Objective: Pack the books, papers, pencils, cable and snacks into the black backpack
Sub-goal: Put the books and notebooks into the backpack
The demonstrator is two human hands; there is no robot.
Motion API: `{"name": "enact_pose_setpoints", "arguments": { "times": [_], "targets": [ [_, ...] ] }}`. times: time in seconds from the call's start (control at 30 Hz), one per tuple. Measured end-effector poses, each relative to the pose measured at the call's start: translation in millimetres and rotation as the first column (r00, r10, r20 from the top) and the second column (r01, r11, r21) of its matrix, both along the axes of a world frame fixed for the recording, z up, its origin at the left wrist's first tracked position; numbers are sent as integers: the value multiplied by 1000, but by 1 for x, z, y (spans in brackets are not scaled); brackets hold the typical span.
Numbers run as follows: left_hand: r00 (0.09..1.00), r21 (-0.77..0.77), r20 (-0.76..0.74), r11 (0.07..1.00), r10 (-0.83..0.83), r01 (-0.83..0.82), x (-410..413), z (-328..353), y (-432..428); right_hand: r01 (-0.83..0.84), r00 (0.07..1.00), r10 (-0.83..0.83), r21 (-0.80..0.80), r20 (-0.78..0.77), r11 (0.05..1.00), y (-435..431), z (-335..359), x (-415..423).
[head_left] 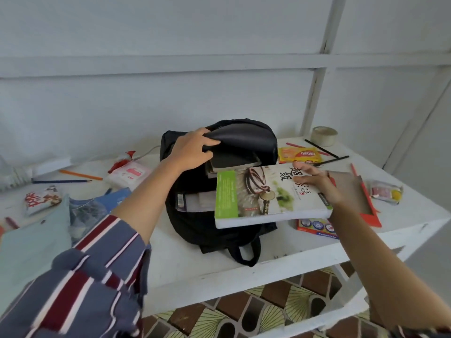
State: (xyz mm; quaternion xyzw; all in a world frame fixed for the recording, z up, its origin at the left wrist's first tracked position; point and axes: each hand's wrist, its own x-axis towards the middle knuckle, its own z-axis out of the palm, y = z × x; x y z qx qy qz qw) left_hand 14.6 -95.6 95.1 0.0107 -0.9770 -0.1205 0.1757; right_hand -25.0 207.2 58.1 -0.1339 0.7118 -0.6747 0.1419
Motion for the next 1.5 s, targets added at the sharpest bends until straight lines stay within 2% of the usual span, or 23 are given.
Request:
{"name": "enact_pose_setpoints", "arguments": {
  "times": [0.1,0.2,0.3,0.4,0.5,0.57,0.63,0.67,0.7,0.73,0.77,0.8,0.87,0.93,1.1,1.27,1.5],
  "targets": [
    [999,29,20,999,-38,38,-1,7,-2,126,976,-69,-280,205,952,-22,-8,7],
    [997,58,55,997,-50,46,1,9,-4,343,923,-215,-426,320,837,-54,-15,10],
    [995,63,66,996,-70,65,4,12,-7,520,853,-416,-445,315,729,-92,-21,16],
    [988,55,118,994,-104,98,6,12,-8,586,810,-543,-351,221,730,-127,-29,12],
    [984,66,134,992,-117,109,7,13,-9,462,880,-424,-186,213,867,-147,-31,0],
    [984,72,131,991,-120,111,6,15,-11,236,941,-225,-12,252,972,-146,-28,-12],
    [984,72,133,991,-121,112,5,17,-13,-27,966,-29,208,258,978,-134,-20,-17],
    [983,73,135,991,-122,113,5,18,-14,-90,982,20,375,188,923,-127,-17,-19],
    [983,77,136,990,-126,116,5,18,-14,-66,998,53,553,40,831,-121,-14,-20],
    [982,83,135,989,-129,119,5,18,-15,41,981,106,702,-165,711,-116,-15,-21],
    [982,89,133,989,-132,121,5,18,-15,173,923,181,787,-339,593,-113,-16,-21],
    [982,92,132,988,-133,121,5,17,-14,264,858,270,827,-436,497,-112,-19,-19],
    [983,86,128,989,-132,121,5,17,-14,303,794,410,876,-449,375,-117,-30,-17],
    [983,83,129,989,-129,119,5,18,-14,312,783,431,883,-448,351,-124,-42,-22],
    [982,81,138,989,-131,120,6,19,-14,255,749,513,897,-419,361,-133,-40,-51],
    [981,96,141,988,-131,118,6,20,-13,155,732,547,881,-406,447,-131,-38,-80],
    [979,107,151,987,-133,117,7,22,-14,413,649,410,750,-641,517,-137,-68,-47]
  ]
}}
